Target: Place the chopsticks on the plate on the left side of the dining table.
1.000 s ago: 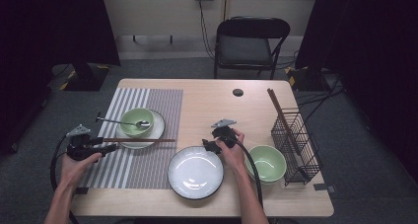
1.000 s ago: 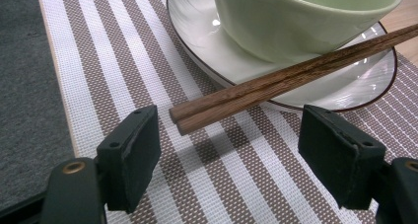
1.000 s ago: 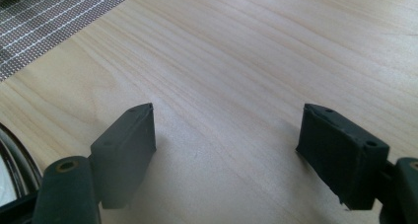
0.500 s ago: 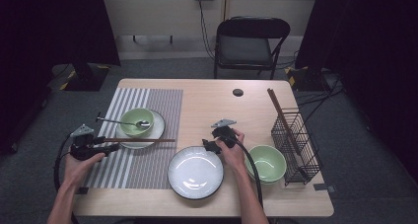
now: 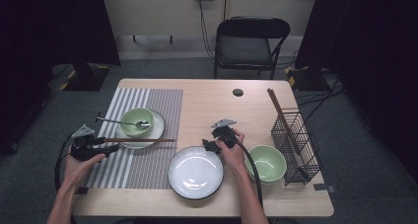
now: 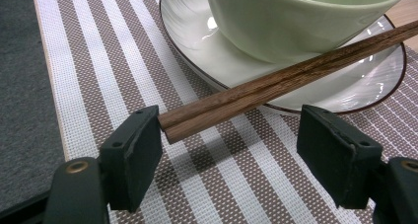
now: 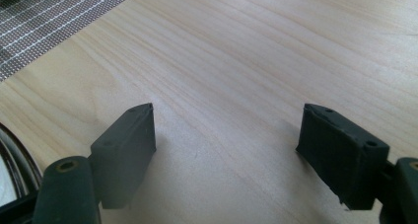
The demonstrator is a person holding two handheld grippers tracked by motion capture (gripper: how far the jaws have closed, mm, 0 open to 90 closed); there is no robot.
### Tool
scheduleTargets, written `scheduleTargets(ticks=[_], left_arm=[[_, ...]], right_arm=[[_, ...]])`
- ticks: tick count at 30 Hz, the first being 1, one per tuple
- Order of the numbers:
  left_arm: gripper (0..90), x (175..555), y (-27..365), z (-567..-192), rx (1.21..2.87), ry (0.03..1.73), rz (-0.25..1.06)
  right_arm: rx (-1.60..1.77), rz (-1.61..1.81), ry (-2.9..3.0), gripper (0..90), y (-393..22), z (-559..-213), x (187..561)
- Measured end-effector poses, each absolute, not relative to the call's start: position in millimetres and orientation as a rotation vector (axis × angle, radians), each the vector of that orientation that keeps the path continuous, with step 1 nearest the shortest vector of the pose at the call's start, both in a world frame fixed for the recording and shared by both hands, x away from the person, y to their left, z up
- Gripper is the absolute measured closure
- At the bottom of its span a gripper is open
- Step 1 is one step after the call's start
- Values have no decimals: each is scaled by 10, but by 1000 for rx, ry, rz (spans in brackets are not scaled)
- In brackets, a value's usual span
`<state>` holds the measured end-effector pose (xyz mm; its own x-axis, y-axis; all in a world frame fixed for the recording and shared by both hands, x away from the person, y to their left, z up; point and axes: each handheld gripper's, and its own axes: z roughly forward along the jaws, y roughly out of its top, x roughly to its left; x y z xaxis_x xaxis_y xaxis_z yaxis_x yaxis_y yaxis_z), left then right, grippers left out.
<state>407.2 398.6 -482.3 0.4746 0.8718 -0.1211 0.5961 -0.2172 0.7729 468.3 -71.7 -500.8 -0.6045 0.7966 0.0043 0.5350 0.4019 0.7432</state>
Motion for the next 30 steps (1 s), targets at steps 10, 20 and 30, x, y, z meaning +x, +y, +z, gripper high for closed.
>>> scheduleTargets(ticks=[10, 20, 30], left_arm=[[244, 4083, 3985, -4840, 1922, 1222, 422], [244, 4059, 4025, -4805, 1900, 1242, 458], [246, 3854, 4082, -4657, 1850, 1247, 482]], right_arm=[[1150, 1032, 2312, 213, -717, -5008, 4682], [1150, 1033, 2312, 214, -717, -5008, 4683], [1149, 1033, 2313, 213, -717, -5008, 4683]])
